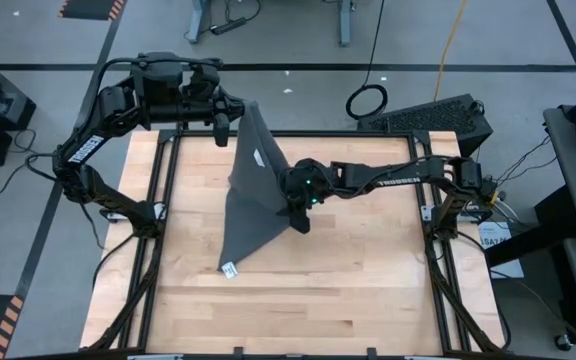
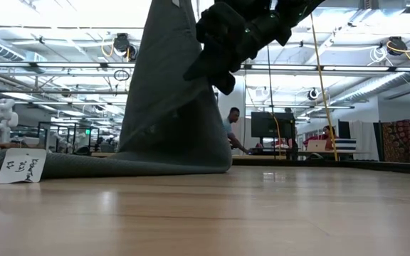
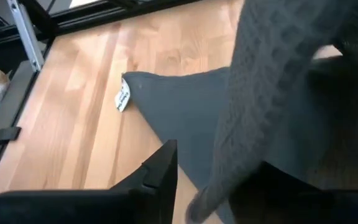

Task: Roll towel
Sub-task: Fold the gray towel on the center of table

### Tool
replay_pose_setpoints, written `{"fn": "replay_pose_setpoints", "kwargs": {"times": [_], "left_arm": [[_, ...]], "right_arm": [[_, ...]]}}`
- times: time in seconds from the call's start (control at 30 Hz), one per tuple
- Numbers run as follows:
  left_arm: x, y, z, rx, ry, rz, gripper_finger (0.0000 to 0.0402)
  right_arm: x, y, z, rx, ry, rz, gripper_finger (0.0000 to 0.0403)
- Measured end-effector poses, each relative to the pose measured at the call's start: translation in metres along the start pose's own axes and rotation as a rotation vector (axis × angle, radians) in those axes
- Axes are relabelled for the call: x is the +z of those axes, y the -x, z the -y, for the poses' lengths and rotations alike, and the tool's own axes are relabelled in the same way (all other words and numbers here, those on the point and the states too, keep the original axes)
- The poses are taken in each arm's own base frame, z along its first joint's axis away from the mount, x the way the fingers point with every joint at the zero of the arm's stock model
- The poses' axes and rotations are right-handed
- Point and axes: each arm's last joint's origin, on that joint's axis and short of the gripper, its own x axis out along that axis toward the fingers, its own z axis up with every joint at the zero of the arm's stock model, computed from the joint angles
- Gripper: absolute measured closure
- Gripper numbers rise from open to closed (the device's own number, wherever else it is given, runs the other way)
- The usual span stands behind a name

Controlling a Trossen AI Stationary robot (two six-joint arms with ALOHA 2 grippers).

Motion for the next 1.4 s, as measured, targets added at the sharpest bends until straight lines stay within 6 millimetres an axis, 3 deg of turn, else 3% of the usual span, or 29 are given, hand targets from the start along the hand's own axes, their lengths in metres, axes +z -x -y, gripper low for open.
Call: {"fn": "replay_pose_setpoints", "kwargs": {"times": [0.23,0.5,0.63,0.8,1.0,1.2,1.4], "left_arm": [[0.0,0.0,0.0,0.0,0.0,0.0,0.04],[0.0,0.0,0.0,0.001,0.0,0.0,0.04],[0.0,0.0,0.0,0.0,-0.018,-0.001,0.04],[0.009,0.0,0.002,-0.015,-0.046,0.09,0.04],[0.032,0.005,0.006,-0.033,-0.121,0.34,0.04],[0.05,0.009,0.006,0.078,-0.127,0.565,0.04],[0.066,0.018,0.01,0.041,-0.113,0.768,0.04]], "right_arm": [[-0.006,-0.001,-0.003,-0.028,0.001,-0.06,0.0309],[-0.007,-0.001,-0.001,-0.056,-0.015,-0.06,0.0394],[-0.007,0.012,-0.002,-0.074,-0.058,-0.157,0.0398],[0.028,0.069,-0.015,-0.196,-0.009,-0.251,0.0401],[0.086,0.15,-0.033,-0.494,0.054,-0.171,0.0402],[0.136,0.229,-0.035,-0.737,-0.012,0.144,0.0402],[0.164,0.303,-0.042,-0.805,-0.063,0.496,0.0403]]}}
